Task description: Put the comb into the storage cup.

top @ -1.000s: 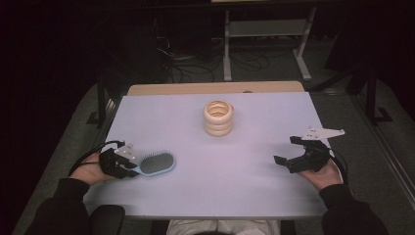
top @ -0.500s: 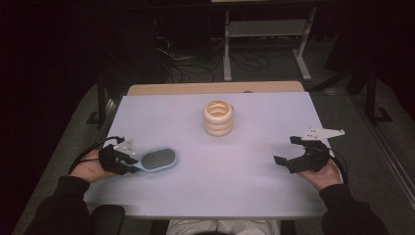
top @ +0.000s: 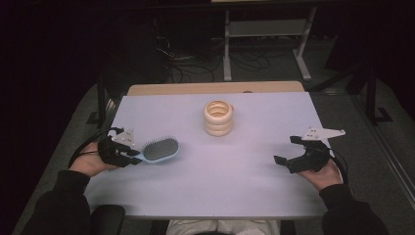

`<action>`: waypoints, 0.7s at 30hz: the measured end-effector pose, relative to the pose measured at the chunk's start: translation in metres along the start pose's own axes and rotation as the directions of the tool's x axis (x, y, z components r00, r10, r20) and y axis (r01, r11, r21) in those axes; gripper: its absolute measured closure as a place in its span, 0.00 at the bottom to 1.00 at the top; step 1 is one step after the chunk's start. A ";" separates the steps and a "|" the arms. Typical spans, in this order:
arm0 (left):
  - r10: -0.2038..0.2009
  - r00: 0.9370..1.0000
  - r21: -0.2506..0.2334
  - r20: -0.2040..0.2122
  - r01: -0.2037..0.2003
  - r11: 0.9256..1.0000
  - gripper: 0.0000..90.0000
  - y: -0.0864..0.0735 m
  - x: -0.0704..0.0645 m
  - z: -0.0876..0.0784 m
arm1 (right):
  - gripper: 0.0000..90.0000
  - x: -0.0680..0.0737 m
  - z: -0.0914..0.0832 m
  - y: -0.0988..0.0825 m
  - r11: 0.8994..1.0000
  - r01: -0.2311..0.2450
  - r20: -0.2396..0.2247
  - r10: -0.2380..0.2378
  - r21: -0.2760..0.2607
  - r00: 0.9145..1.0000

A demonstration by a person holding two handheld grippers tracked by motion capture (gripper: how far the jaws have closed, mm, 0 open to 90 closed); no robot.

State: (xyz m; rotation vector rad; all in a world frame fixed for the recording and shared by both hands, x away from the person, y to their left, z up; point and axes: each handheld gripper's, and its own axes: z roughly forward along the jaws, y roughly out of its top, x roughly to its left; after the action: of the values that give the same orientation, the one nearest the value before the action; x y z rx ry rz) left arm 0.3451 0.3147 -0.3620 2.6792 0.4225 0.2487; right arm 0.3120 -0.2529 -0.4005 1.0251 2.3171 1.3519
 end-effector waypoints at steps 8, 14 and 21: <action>-0.020 1.000 -0.016 -0.007 0.020 1.000 0.78 0.008 0.007 -0.010 | 0.00 0.001 0.000 0.000 1.000 0.005 0.000 -0.005 -0.001 1.000; -0.014 1.000 -0.019 -0.019 0.014 1.000 0.78 0.017 0.010 -0.017 | 0.00 0.001 0.000 0.000 1.000 0.006 -0.002 -0.006 0.001 1.000; -0.004 1.000 -0.013 -0.016 0.004 1.000 0.78 0.025 0.008 -0.022 | 0.00 0.001 0.001 0.000 1.000 0.006 -0.002 -0.006 0.001 1.000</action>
State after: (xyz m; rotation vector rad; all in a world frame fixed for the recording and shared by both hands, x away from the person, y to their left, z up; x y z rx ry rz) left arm 0.3542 0.3038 -0.3309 2.6653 0.4300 0.2716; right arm 0.3119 -0.2519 -0.4003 1.0169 2.3204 1.3497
